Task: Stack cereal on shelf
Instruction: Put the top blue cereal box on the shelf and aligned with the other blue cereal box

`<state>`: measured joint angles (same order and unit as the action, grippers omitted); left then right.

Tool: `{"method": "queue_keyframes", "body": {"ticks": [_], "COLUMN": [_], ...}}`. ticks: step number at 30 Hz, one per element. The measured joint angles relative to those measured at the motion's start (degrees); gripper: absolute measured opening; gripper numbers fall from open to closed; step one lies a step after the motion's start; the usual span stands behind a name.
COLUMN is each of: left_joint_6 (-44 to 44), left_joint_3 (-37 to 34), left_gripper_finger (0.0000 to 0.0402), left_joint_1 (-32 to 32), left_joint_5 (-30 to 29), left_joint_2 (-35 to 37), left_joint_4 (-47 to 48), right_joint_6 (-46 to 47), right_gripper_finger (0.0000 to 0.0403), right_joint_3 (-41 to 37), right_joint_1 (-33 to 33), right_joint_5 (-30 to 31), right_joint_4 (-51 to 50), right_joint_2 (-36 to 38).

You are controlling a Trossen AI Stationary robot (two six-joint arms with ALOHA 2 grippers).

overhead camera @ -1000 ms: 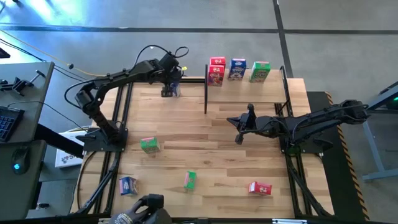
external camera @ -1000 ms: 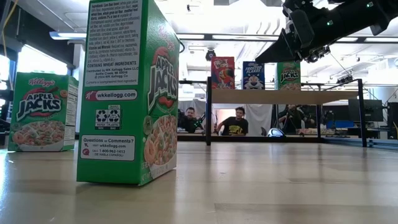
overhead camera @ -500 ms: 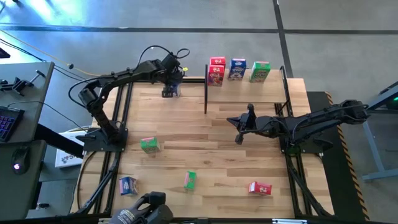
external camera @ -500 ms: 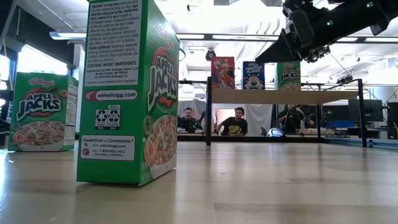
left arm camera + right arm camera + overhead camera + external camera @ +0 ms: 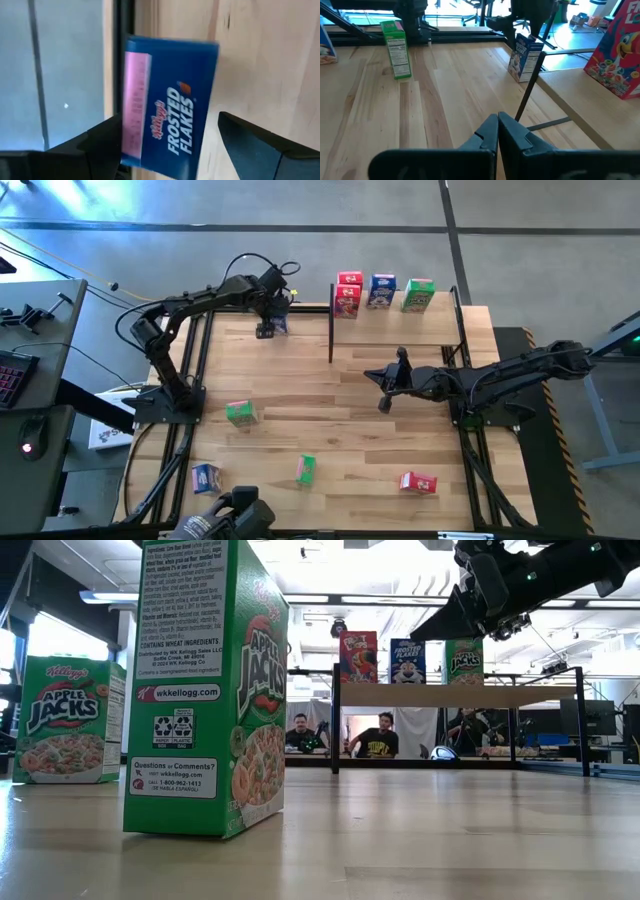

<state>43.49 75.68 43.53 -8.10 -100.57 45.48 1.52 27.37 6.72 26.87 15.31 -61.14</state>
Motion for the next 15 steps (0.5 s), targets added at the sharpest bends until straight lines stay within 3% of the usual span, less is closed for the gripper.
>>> {"method": "queue_keyframes", "body": {"ticks": [15], "left_joint_6": [-1.86], "left_joint_3": [0.0], "left_gripper_finger": [0.0237], "left_joint_1": [-0.84], "left_joint_5": [0.07], "left_joint_2": [1.66], "left_joint_4": [3.36], "right_joint_6": [0.0], "right_gripper_finger": [0.0001], "right_joint_3": [-0.01], "right_joint_1": [-0.02], "right_joint_5": [-0.09], "right_joint_4": [0.0], "right_joint_2": [0.0]}}
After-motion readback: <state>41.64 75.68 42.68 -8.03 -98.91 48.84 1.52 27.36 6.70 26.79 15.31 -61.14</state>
